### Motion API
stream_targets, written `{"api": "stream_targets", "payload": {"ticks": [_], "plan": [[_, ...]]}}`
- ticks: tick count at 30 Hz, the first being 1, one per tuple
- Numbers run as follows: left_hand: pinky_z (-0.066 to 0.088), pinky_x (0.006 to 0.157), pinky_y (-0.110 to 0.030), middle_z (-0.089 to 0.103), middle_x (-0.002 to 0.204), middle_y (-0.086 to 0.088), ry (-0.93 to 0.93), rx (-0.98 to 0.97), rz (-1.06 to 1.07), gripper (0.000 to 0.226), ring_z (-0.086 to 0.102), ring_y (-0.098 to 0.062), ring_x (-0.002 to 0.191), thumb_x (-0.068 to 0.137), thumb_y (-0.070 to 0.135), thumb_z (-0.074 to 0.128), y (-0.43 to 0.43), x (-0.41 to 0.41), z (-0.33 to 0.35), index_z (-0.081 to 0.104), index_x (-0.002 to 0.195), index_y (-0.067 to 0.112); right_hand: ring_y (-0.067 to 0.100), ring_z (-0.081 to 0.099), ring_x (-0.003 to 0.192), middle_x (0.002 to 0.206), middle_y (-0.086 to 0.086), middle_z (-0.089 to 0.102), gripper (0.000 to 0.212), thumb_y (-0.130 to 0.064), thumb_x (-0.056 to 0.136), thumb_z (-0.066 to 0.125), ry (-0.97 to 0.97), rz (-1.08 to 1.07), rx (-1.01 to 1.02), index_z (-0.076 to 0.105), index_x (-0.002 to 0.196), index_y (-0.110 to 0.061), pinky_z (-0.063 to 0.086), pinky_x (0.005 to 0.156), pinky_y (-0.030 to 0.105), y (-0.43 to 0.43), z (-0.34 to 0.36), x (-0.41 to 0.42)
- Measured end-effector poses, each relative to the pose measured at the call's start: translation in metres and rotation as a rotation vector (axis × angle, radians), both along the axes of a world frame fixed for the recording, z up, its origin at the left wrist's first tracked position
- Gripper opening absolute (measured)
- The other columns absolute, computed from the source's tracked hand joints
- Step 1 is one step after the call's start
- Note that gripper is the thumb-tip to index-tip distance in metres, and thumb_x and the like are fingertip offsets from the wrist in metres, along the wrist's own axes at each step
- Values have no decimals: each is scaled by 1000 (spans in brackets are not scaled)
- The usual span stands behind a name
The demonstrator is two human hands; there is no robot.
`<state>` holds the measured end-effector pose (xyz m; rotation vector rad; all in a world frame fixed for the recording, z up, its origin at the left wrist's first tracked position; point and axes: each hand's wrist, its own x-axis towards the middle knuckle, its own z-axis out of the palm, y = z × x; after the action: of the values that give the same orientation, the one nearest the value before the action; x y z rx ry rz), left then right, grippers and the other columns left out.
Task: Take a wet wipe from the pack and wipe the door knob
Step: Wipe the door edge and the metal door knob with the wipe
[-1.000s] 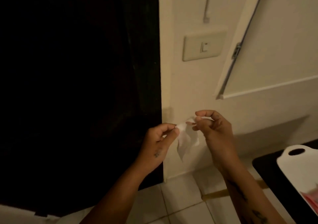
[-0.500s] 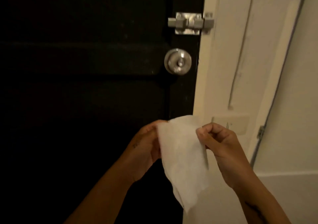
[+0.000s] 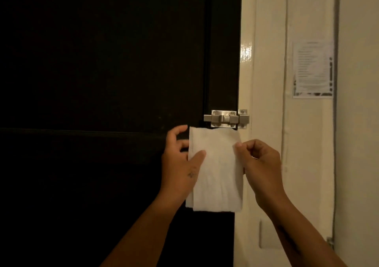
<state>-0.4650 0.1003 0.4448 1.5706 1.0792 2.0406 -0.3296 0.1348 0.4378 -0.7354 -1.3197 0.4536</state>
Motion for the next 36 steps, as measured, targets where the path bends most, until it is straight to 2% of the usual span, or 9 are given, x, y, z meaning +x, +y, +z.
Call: {"api": "stream_targets", "payload": {"ticks": [5, 8, 11, 14, 19, 23, 27, 31, 36], "plan": [[32, 98, -19, 35, 135, 1, 428, 145, 484, 42, 37, -13, 122, 84, 5, 57, 24, 8, 8, 46, 121, 22, 22, 54, 73, 77, 13, 61, 22, -22, 85, 57, 15, -11, -43, 58, 71, -4, 49, 71, 37, 27, 8, -4], [28, 95, -20, 47, 129, -6, 636, 298, 567, 24, 43, -20, 120, 89, 14, 44, 27, 25, -5, 58, 108, 14, 18, 51, 69, 80, 16, 61, 22, -21, 86, 56, 17, 5, -58, 58, 72, -4, 43, 63, 27, 35, 2, -1], [31, 100, -25, 52, 128, -6, 796, 228, 489, 39, 47, -20, 120, 92, 35, 31, 33, 41, -17, 53, 117, 15, 17, 54, 72, 78, 9, 61, 20, -22, 87, 56, 0, 48, -46, 57, 68, -15, 44, 65, 27, 39, -4, 0], [32, 94, -36, 65, 113, -11, 756, 186, 525, 47, 58, -24, 111, 94, 42, 23, 46, 47, -25, 55, 111, 11, 12, 55, 72, 76, -1, 61, 17, -22, 88, 54, -10, 84, -33, 58, 72, -19, 42, 62, 22, 41, -5, 3], [34, 95, -47, 63, 120, -10, 792, 145, 653, 47, 47, -22, 121, 96, 38, 16, 60, 44, -31, 50, 117, 13, 7, 57, 70, 74, -4, 61, 18, -19, 88, 54, -39, 97, 43, 58, 71, -21, 42, 62, 16, 51, -8, 15], [33, 97, -44, 60, 125, -8, 867, 163, 768, 52, 49, -26, 122, 95, 46, 11, 71, 42, -35, 41, 123, 14, 9, 55, 67, 70, -3, 59, 17, -19, 88, 54, -155, -235, 299, 57, 71, -22, 39, 60, 16, 71, -9, 32], [41, 94, -47, 63, 118, -12, 928, 198, 882, 48, 55, -31, 116, 92, 46, 24, 77, 42, -36, 42, 119, 10, 34, 49, 100, 107, 20, 58, 30, -32, 86, 44, -460, -697, 536, 58, 101, -9, 42, 80, 42, 110, -14, 49], [36, 97, -46, 65, 113, -15, 971, 240, 913, 44, 57, -33, 112, 83, 39, 42, 81, 39, -34, 45, 115, 8, 35, 28, 126, 135, 15, 32, 44, -42, 92, 28, -639, -741, 609, 45, 122, -16, 23, 100, 47, 137, -24, 49], [34, 97, -43, 64, 113, -17, 935, 241, 961, 45, 56, -33, 114, 83, 41, 41, 84, 40, -32, 52, 112, 8, 36, 21, 132, 141, 19, 32, 48, -40, 93, 23, -695, -749, 623, 42, 130, -15, 12, 107, 49, 137, -26, 47]]}}
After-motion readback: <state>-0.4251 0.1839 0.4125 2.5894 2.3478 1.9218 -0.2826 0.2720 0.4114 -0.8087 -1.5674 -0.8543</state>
